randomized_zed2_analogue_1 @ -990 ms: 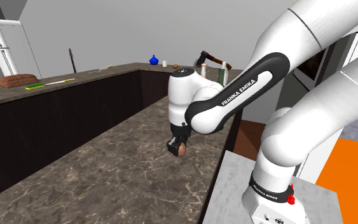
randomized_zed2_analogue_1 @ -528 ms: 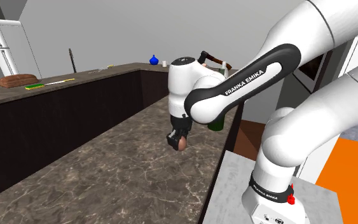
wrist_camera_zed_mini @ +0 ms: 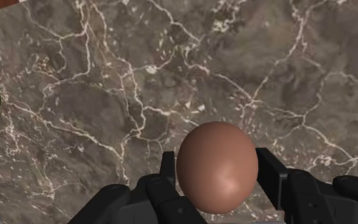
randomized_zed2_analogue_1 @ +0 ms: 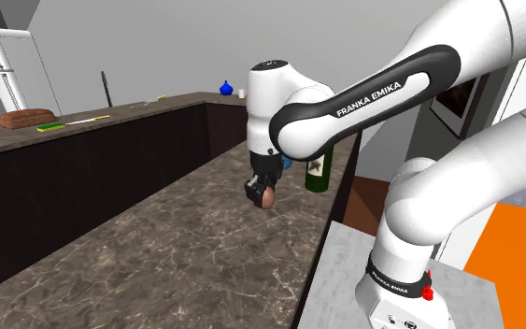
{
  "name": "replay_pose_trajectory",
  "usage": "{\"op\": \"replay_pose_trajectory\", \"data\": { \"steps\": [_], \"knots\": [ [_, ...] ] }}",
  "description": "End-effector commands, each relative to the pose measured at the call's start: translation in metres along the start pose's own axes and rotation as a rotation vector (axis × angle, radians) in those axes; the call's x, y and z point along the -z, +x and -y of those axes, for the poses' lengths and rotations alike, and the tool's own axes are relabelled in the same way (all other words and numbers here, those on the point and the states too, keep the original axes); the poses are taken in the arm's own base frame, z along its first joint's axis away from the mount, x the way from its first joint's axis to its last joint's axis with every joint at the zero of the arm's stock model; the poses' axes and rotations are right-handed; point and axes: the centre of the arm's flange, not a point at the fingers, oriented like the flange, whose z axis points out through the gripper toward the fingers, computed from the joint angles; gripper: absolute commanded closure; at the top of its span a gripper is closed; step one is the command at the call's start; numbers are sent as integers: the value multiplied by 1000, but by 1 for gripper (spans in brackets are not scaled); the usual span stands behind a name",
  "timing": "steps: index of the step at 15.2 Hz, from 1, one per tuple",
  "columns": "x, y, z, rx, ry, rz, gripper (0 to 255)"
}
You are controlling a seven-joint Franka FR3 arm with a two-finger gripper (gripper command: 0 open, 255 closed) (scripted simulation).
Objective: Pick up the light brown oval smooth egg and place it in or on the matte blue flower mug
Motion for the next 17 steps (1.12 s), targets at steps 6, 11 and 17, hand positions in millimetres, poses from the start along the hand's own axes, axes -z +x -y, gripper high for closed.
{"op": "replay_pose_trajectory", "data": {
  "steps": [6,11,17],
  "knots": [
    [36,6,-6,0,0,0,255],
    [62,10,-10,0,0,0,255],
    [92,14,-15,0,0,0,255]
  ]
}}
